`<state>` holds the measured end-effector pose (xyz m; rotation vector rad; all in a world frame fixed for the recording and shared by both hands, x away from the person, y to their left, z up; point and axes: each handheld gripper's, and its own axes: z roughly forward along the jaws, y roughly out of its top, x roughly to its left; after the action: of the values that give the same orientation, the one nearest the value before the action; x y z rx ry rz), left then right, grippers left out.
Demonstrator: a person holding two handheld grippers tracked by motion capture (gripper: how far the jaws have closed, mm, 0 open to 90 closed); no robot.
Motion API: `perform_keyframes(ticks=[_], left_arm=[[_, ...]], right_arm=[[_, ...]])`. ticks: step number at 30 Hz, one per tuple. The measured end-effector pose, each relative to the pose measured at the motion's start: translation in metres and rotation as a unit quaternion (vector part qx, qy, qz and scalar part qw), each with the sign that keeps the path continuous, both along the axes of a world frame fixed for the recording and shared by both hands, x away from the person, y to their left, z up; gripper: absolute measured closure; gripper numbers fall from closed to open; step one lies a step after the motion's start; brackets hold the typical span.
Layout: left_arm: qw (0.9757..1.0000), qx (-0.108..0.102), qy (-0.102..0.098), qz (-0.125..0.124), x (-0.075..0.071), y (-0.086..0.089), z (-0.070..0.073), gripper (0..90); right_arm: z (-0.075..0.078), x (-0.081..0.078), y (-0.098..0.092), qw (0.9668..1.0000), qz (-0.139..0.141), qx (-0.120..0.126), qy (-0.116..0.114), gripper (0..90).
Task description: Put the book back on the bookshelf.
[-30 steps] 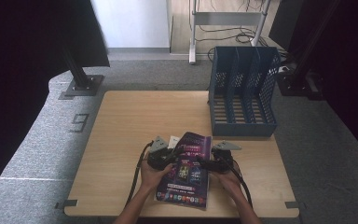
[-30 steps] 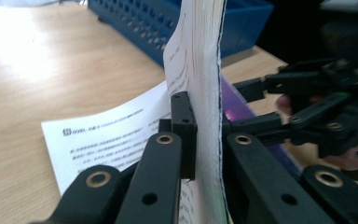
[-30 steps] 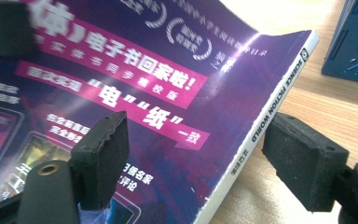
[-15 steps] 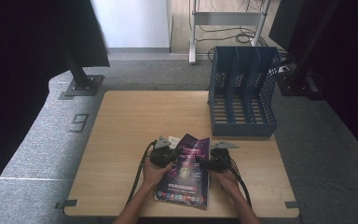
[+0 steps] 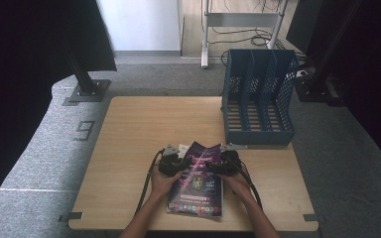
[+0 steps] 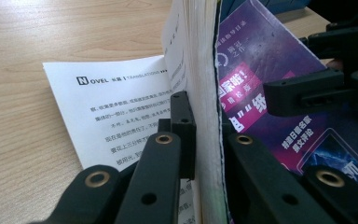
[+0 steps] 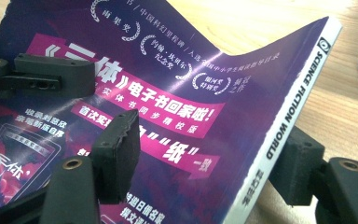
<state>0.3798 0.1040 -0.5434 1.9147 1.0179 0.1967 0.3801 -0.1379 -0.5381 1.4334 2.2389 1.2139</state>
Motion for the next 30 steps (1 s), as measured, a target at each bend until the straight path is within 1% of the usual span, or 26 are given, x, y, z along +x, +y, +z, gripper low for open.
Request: perform_keyframes(ticks=[2, 3, 5, 7, 9, 11, 16, 19, 20, 21, 23, 25, 30], left_arm=[[1.0000, -0.001, 0.002, 0.000, 0.001, 0.000, 0.000, 86.1], [1.0000, -0.001, 0.002, 0.000, 0.001, 0.000, 0.000, 86.1], [1.0000, 0.001, 0.000, 0.000, 0.000, 0.000, 0.000, 86.1], [1.0000, 0.001, 0.000, 0.000, 0.000, 0.000, 0.000, 86.1], [1.0000, 0.001, 0.000, 0.000, 0.001, 0.000, -0.001, 86.1], [1.0000, 0.000, 0.000, 0.000, 0.001, 0.000, -0.001, 86.1], [1.0000, 0.000, 0.000, 0.001, 0.000, 0.001, -0.001, 85.6], [1.0000, -0.002, -0.001, 0.002, 0.000, 0.001, -0.001, 85.0], [1.0000, -0.002, -0.001, 0.002, 0.000, 0.002, -0.001, 84.8], [1.0000, -0.004, 0.000, 0.002, 0.000, 0.002, -0.001, 84.7], [1.0000, -0.006, -0.001, 0.002, 0.000, 0.002, -0.001, 84.7], [1.0000, -0.008, -0.001, 0.002, 0.000, 0.002, 0.000, 84.6], [0.9998, -0.020, -0.002, 0.001, -0.001, 0.005, 0.004, 84.5]], right_arm=[[0.001, 0.005, -0.001, 1.0000, 0.004, 0.000, 0.007, 36.3], [0.001, 0.009, -0.002, 0.9999, 0.007, 0.001, 0.011, 38.3], [0.001, 0.011, -0.002, 0.9999, 0.007, 0.001, 0.012, 39.2], [0.000, 0.016, -0.004, 0.9999, 0.006, 0.003, 0.012, 43.5], [-0.001, 0.017, -0.005, 0.9999, 0.007, 0.005, 0.012, 44.9], [-0.003, 0.019, -0.007, 0.9997, 0.004, 0.012, 0.019, 46.8], [-0.004, 0.021, -0.010, 0.9996, 0.004, 0.021, 0.021, 51.1], [-0.003, 0.022, -0.012, 0.9994, 0.005, 0.025, 0.024, 55.9], [-0.003, 0.022, -0.013, 0.9993, 0.005, 0.027, 0.026, 62.0], [-0.001, 0.021, -0.014, 0.9996, 0.011, 0.023, 0.015, 63.7], [0.000, 0.020, -0.014, 0.9996, 0.011, 0.022, 0.014, 64.7], [0.002, 0.018, -0.013, 0.9997, 0.012, 0.019, 0.007, 66.6], [0.010, 0.012, -0.014, 0.9996, 0.015, 0.026, -0.004, 68.7]])
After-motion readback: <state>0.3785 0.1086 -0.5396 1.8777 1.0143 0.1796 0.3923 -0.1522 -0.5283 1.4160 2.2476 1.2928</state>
